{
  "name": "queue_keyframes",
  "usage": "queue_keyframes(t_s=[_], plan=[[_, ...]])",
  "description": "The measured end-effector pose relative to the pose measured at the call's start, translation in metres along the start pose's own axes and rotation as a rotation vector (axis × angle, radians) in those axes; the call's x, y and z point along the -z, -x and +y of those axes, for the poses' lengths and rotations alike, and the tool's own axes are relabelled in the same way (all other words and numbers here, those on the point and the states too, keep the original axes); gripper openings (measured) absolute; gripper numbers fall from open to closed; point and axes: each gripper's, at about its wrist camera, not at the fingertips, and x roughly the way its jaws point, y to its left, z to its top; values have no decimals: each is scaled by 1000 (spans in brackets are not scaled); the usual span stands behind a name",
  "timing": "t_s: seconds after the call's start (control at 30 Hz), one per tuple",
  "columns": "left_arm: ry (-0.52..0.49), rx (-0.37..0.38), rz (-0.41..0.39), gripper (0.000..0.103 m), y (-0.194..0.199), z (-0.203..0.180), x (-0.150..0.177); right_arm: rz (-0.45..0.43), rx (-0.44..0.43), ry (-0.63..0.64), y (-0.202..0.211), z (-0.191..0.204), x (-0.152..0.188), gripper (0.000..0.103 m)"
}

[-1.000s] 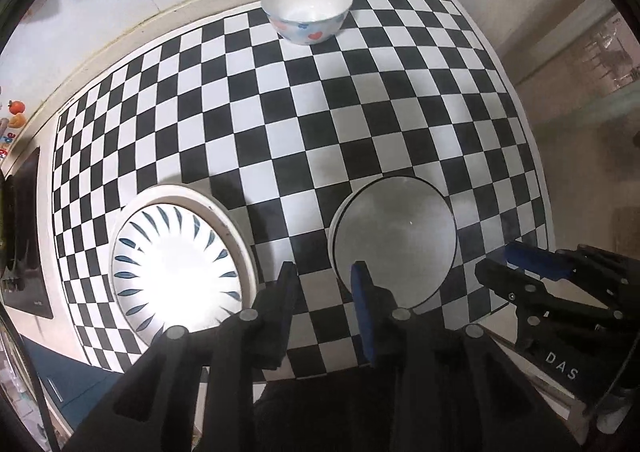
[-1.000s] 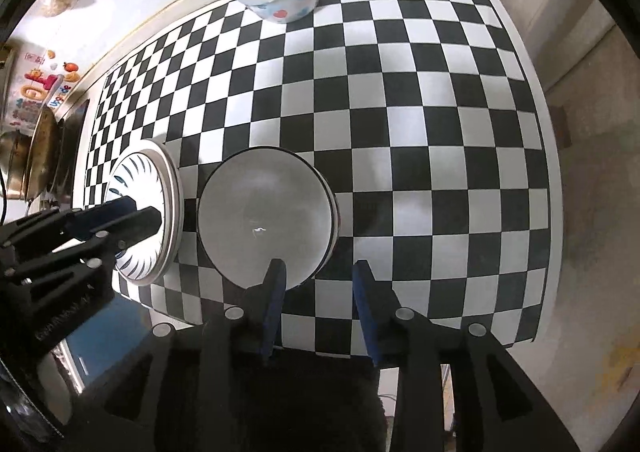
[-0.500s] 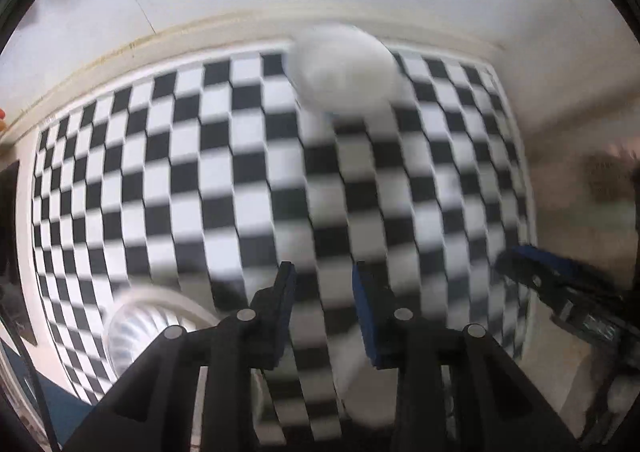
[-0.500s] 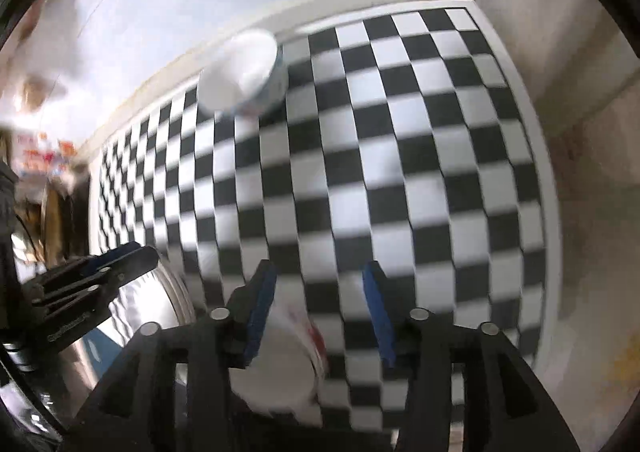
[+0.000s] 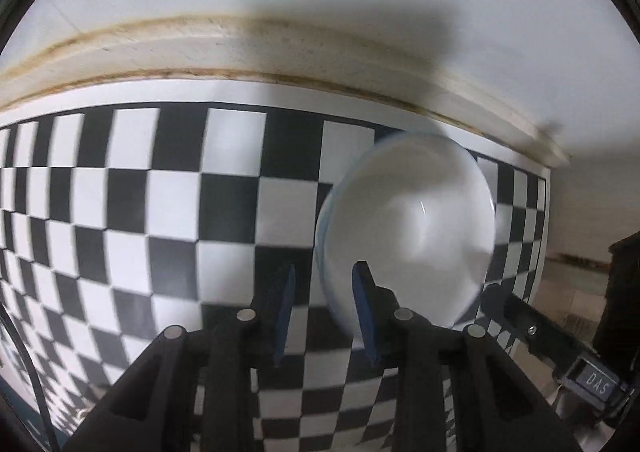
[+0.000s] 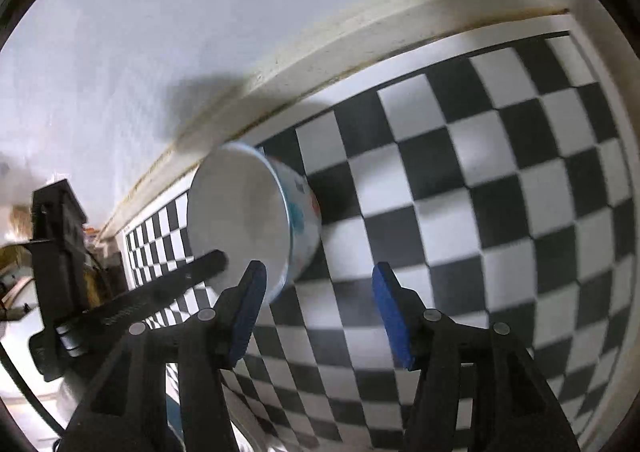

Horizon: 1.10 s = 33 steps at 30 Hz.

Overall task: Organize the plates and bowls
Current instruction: 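Close both grippers on the blue-dotted bowl's rim and lift it, then carry the blue-dotted bowl with both grippers over the bowl stack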

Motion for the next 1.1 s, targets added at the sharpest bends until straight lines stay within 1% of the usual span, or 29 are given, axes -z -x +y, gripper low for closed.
queue_keyframes(t_s=[0.1,0.2,0.23,0.27,0.3,0.33,0.37,0.43,0.57,0.73,0.87,0.97,1.1], plan=[[7,-5,4,26,-11,2,-8,30,-20,-7,-18,2,-11,58],[31,33,5,24,-18,6,-11,51,-13,1,-33,4,-18,58],[37,39,-1,22,-18,7,-10,55,-12,1,-37,5,-19,54],[34,36,-8,18,-19,6,-10,56,-16,-1,-38,5,-16,50],[27,33,-18,17,-17,5,-9,59,-21,0,-41,6,-17,32],[21,35,-24,17,-16,4,-9,63,-23,-1,-45,6,-14,21],[15,34,-34,17,-15,2,-7,60,-8,-3,-47,6,-14,21],[-6,15,-54,17,-10,-4,-3,46,-8,-2,-45,6,-14,20],[-33,-11,-78,17,0,-13,-2,36,35,30,-45,9,-10,17],[-68,-18,-106,17,12,-19,15,29,33,29,-48,14,-2,16],[-109,-28,-136,17,26,-20,27,12,39,46,-40,23,13,16],[-131,-15,-149,17,33,-28,41,-14,46,58,-26,30,27,16],[-167,-5,-169,17,51,-28,60,-49,44,62,-11,38,45,16]])
